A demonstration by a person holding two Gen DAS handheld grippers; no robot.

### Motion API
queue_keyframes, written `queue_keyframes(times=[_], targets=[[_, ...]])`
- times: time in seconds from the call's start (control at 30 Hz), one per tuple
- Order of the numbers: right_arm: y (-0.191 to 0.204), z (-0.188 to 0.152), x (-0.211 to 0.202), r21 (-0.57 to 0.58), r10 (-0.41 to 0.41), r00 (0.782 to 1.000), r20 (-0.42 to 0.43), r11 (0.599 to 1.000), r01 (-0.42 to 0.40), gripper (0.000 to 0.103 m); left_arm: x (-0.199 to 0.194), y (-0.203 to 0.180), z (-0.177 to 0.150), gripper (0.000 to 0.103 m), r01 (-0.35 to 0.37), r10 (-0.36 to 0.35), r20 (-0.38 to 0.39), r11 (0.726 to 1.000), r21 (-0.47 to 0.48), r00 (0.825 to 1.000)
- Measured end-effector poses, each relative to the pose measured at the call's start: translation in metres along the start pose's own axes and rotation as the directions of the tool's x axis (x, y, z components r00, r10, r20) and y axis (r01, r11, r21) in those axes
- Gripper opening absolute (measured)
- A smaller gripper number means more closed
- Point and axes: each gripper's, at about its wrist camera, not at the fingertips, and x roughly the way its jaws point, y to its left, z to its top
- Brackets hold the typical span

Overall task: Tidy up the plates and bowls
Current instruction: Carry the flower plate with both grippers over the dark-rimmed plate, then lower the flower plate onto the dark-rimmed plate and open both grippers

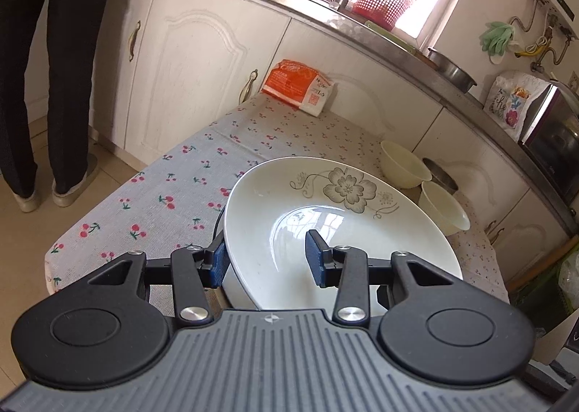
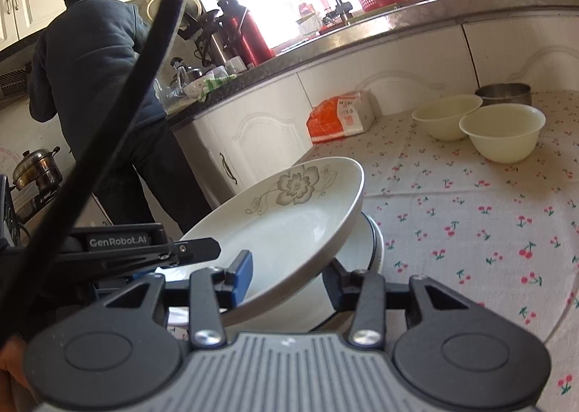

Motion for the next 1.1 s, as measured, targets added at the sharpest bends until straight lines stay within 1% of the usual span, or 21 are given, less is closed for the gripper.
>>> queue_keyframes(times=[0.13, 0.3, 0.5, 0.63, 0.67, 0.7, 0.77, 0.83, 0.9, 0.97, 1.0, 1.03, 1.07, 1.1], targets=[[0.000, -0.005, 0.004, 0.011, 0.004, 1.000, -0.029, 1.000, -0.003, 0.044, 0.002, 0.004, 0.000, 0.046, 0.000, 0.000, -0.002, 1.000, -0.007, 1.000], [0.002, -0.006, 0.003, -0.003, -0.001, 0.999, -0.033, 1.000, 0.001, 0.047, 0.002, 0.004, -0.003, 0.046, -0.004, 0.004, 0.004, 1.000, 0.003, 1.000], [0.006, -0.005, 0.001, -0.018, 0.001, 0.999, -0.045, 1.000, -0.001, 0.055, -0.003, 0.005, -0.006, 0.047, -0.003, 0.003, 0.009, 1.000, 0.002, 1.000], [0.006, -0.003, -0.001, -0.006, 0.001, 0.999, -0.052, 1.000, -0.001, 0.059, -0.007, 0.008, -0.006, 0.050, -0.004, 0.004, 0.022, 1.000, 0.011, 1.000], [0.006, -0.003, -0.002, -0.002, 0.001, 0.999, -0.053, 1.000, -0.002, 0.061, -0.007, 0.009, -0.006, 0.052, -0.006, 0.005, 0.024, 1.000, 0.013, 1.000], [0.005, -0.003, -0.003, 0.002, 0.007, 0.999, -0.053, 1.000, -0.007, 0.064, -0.009, 0.009, -0.006, 0.056, -0.017, 0.016, 0.033, 1.000, 0.016, 0.999], [0.007, -0.003, -0.006, 0.004, 0.022, 0.998, -0.054, 1.000, -0.022, 0.076, -0.013, 0.009, -0.006, 0.058, -0.037, 0.036, 0.054, 0.999, 0.028, 0.998], [0.011, -0.004, -0.010, -0.012, 0.017, 0.999, -0.048, 1.000, -0.018, 0.080, -0.015, 0.011, -0.005, 0.060, -0.033, 0.032, 0.053, 0.999, 0.020, 0.998], [0.012, -0.004, -0.012, -0.014, 0.015, 0.999, -0.048, 1.000, -0.016, 0.082, -0.019, 0.011, -0.006, 0.066, -0.040, 0.039, 0.057, 0.999, 0.020, 0.998], [0.009, -0.004, -0.015, 0.013, 0.001, 0.998, -0.060, 1.000, 0.000, 0.093, -0.024, 0.011, -0.006, 0.072, -0.046, 0.044, 0.064, 0.998, 0.030, 0.997], [0.005, -0.005, -0.016, 0.038, -0.001, 0.998, -0.063, 0.999, 0.004, 0.094, -0.026, 0.010, -0.006, 0.077, -0.045, 0.043, 0.066, 0.998, 0.035, 0.997], [0.000, -0.005, -0.019, 0.063, 0.004, 0.998, -0.060, 0.998, 0.000, 0.094, -0.028, 0.009, -0.006, 0.079, -0.043, 0.040, 0.069, 0.998, 0.038, 0.997], [-0.004, -0.005, -0.022, 0.087, 0.003, 0.998, -0.060, 0.996, 0.002, 0.095, -0.030, 0.008, -0.005, 0.084, -0.043, 0.040, 0.072, 0.998, 0.043, 0.997], [-0.009, -0.005, -0.025, 0.108, 0.000, 0.998, -0.057, 0.994, 0.007, 0.095, -0.031, 0.006, -0.005, 0.086, -0.046, 0.042, 0.073, 0.998, 0.049, 0.996]])
